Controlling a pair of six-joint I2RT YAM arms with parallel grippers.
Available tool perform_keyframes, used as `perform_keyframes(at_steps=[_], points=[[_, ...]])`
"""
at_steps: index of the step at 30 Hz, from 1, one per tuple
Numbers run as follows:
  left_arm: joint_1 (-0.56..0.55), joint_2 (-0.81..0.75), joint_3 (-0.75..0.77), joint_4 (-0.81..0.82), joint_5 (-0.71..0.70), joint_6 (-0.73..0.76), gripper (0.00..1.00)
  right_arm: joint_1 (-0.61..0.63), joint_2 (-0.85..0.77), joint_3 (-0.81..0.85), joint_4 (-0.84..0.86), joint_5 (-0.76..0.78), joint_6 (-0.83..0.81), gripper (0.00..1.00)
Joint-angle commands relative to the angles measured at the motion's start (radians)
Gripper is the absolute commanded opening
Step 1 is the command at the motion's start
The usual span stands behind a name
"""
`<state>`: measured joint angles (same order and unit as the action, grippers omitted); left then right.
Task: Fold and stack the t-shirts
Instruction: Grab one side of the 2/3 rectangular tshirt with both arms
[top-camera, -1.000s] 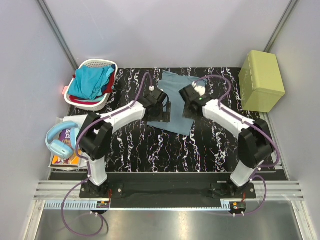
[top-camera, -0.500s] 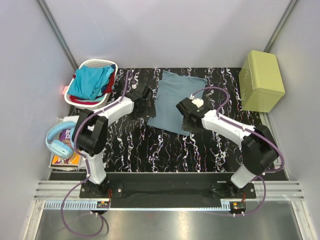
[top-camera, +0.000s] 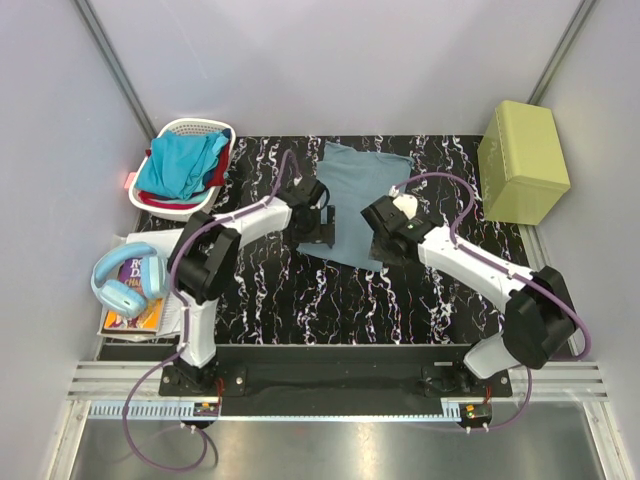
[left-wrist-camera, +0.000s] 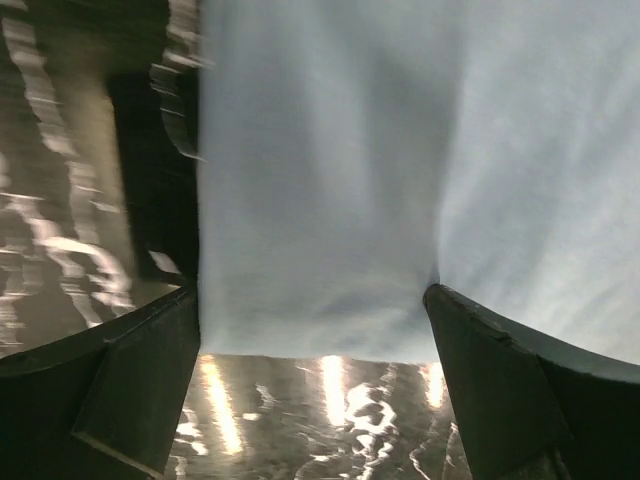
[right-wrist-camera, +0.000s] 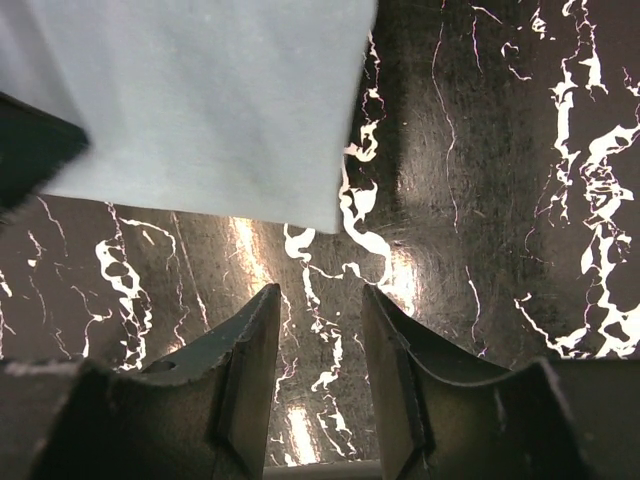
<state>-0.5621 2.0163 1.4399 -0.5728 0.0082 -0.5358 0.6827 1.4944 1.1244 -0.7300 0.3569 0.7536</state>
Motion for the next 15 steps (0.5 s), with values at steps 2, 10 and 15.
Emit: perform_keyframes(at_steps=[2,10,15], points=[[-0.079,-0.016,-0.058,0.036,0.065,-0.039,0.98,0.009,-0.039,-0.014,-0.009,0.048,0.012,0.45],[-0.222,-0.028,-0.087,0.042,0.049,-0.089,0.98,0.009,-0.049,-0.049,-0.009,0.04,0.012,0.46],[-0.24,-0.114,-0.142,0.034,-0.007,-0.108,0.99,0.009,-0.083,-0.081,-0.009,0.068,0.009,0.47]])
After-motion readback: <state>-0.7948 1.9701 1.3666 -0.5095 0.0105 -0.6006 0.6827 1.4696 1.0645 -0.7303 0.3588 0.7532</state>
